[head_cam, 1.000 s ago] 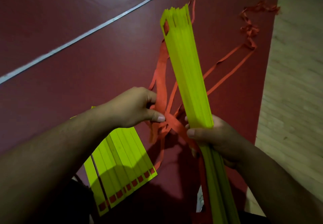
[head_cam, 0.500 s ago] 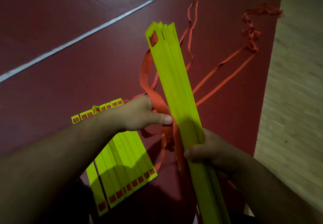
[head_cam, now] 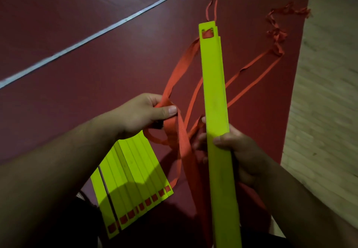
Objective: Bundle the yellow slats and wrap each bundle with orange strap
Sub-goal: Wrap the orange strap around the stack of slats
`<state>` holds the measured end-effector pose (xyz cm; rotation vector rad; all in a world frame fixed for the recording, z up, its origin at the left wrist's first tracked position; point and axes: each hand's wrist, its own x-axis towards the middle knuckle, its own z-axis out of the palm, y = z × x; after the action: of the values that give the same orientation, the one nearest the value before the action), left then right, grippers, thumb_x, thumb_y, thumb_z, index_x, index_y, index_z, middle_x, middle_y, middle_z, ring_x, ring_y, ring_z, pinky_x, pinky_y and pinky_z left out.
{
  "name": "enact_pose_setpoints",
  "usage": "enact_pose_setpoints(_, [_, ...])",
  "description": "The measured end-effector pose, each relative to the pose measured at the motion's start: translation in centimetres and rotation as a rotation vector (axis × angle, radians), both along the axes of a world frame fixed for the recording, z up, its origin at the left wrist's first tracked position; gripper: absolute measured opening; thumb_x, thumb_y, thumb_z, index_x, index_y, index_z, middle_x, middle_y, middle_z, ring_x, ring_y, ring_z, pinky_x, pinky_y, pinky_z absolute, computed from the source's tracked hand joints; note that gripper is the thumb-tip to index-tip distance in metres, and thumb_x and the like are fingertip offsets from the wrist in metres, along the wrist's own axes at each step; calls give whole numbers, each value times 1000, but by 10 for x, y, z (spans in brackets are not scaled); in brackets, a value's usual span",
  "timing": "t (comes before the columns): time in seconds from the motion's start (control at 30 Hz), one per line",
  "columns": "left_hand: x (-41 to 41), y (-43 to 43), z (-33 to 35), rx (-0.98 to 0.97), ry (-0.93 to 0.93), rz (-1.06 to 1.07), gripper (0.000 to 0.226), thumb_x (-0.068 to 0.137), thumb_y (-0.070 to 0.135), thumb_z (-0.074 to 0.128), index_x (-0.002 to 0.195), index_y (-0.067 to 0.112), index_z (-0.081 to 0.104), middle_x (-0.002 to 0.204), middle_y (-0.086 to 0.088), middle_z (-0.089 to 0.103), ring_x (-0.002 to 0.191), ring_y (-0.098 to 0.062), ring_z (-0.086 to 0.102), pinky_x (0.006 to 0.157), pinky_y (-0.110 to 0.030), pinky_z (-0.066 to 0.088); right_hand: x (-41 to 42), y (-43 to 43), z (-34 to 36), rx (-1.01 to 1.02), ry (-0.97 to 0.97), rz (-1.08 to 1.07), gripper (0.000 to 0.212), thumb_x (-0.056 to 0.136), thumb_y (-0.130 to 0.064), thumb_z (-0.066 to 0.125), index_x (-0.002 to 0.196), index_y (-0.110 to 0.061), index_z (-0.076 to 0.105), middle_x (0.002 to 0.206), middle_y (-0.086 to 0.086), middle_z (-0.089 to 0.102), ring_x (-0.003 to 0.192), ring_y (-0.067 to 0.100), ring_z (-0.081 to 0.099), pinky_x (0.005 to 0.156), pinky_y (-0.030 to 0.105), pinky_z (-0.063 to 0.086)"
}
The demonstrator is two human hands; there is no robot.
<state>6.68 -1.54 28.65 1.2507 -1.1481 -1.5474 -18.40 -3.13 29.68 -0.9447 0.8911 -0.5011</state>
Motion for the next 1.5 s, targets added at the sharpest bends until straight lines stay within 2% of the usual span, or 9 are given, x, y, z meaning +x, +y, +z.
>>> enact_pose_setpoints(0.23, [-5,-1,-4,10,50,-58,49,88,31,69,105,-15,59,96,-25,68,89,-32,64,92,-52,53,-4,-5,4,7,-85,-38,43,75,-9,59,117,-4,57,93,19,69,77,29,68,63,39,57])
enact_pose_setpoints(0.47, [-15,3,2,-11,-86,-191,33,88,32,62,90,-1,62,80,-18,68,68,-24,66,63,-30,55,5,11,2,2,30,-52,36,67,-21,76,95,-12,57,63,4,61,50,17,58,49,28,50])
enact_pose_setpoints(0.77, [-10,2,-5,-60,-168,-337,19,87,23,65,83,5,70,80,-3,69,77,-16,63,74,-27,51,-4,7,11,-3,52,83,52,64,-30,86,104,-4,64,72,13,63,55,19,61,48,28,51])
enact_pose_setpoints(0.83, [-14,3,-8,-44,-110,-311,22,87,24,62,83,3,67,81,-11,68,76,-20,65,75,-31,54,-1,10,13,-41,25,123,61,52,-35,94,102,-13,66,69,4,65,55,13,60,48,24,49])
enact_pose_setpoints(0.97, [-17,2,-4,-90,-78,-205,31,76,39,78,80,11,65,73,-6,63,65,-16,58,62,-24,49,2,9,13,-24,23,96,29,61,-13,76,87,-19,66,60,1,60,48,12,55,45,22,45])
enact_pose_setpoints(1.17, [-22,-1,-3,-106,70,-193,71,64,57,84,119,15,66,70,1,60,65,-14,54,60,-26,39,-3,12,6,211,-116,186,68,28,-35,93,88,-10,73,66,12,61,52,24,59,53,30,49])
enact_pose_setpoints(1.27, [-32,1,1,-83,210,-278,41,64,55,84,92,26,75,61,4,59,44,-2,46,42,-17,30,-3,15,4,277,-95,333,68,33,-38,91,87,0,71,79,22,64,64,36,67,68,43,54])
enact_pose_setpoints(1.37, [-36,1,1,-5,259,-321,49,56,58,89,64,16,66,56,-10,54,33,-2,40,39,-13,25,0,19,-1,275,-29,376,75,36,-40,90,93,3,66,84,23,58,76,37,58,81,52,44])
enact_pose_setpoints(1.5, [-38,1,4,12,257,-233,41,67,46,86,62,14,61,51,-9,52,34,-3,41,44,-14,34,2,18,0,256,-50,351,67,42,-43,91,96,-7,73,82,17,58,67,32,63,70,42,51])
